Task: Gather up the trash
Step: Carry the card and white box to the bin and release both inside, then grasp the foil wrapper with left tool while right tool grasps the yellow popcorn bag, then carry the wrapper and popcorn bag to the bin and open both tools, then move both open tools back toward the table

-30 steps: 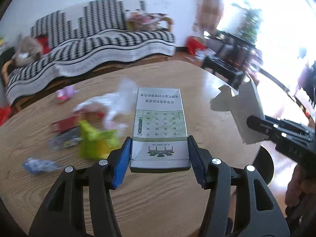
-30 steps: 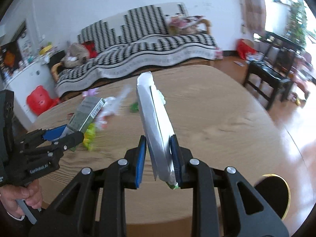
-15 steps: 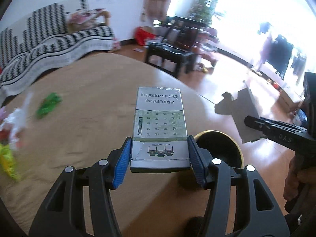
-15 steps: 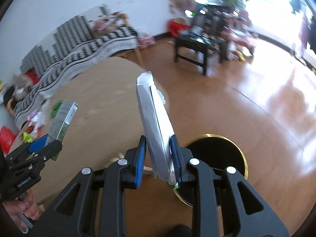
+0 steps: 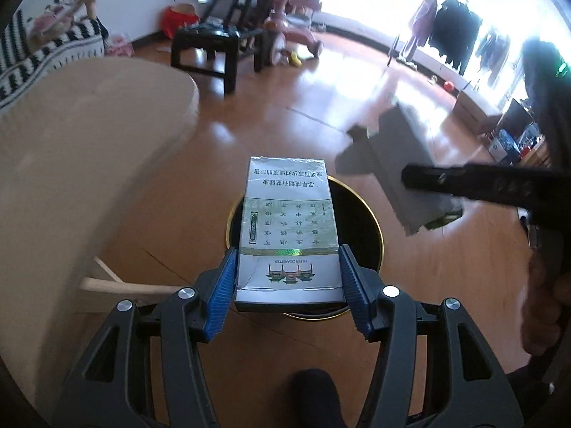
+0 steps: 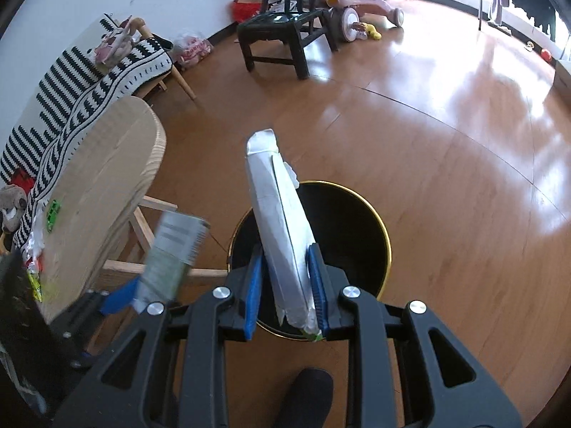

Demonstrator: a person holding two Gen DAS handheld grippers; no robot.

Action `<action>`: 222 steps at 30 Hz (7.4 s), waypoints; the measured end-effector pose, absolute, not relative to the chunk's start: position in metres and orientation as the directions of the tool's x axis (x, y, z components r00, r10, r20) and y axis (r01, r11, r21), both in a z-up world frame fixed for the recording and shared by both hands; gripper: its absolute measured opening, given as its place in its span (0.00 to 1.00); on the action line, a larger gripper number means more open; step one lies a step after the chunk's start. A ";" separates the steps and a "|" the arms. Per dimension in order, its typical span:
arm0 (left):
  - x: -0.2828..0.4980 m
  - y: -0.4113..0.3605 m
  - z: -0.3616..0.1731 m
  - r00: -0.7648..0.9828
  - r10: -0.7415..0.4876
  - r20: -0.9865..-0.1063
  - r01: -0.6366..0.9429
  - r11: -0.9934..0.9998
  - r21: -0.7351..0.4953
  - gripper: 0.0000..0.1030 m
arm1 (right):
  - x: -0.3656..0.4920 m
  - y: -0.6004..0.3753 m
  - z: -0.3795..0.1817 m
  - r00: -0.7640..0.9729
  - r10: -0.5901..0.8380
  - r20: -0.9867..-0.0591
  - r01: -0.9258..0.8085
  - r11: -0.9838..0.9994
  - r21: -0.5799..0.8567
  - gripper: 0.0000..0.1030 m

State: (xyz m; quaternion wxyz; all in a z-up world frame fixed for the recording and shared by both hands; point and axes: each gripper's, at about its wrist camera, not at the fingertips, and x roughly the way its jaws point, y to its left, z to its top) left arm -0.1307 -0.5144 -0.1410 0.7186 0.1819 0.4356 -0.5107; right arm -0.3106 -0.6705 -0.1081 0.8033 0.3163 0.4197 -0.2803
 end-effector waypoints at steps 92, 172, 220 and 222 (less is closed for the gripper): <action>0.128 0.002 -0.098 0.542 -0.307 -0.782 0.518 0.855 0.023 0.92 | 0.094 -0.195 -0.094 0.542 0.302 -0.784 -0.094 0.949 0.300 0.58; -0.125 -0.530 -0.157 -0.011 -0.544 -0.839 0.921 0.321 -0.220 0.31 | -0.314 -0.668 -0.104 0.516 -0.195 -0.834 0.708 0.646 0.286 0.45; 0.028 -0.151 -0.034 0.553 -0.450 -0.701 0.603 0.797 -0.035 0.92 | -0.059 -0.390 0.002 0.713 0.035 -0.700 0.228 0.933 0.279 0.85; 0.039 -0.118 -0.037 0.583 -0.412 -0.700 0.559 0.829 -0.022 0.92 | -0.035 -0.361 -0.001 0.706 0.071 -0.705 0.179 0.945 0.275 0.85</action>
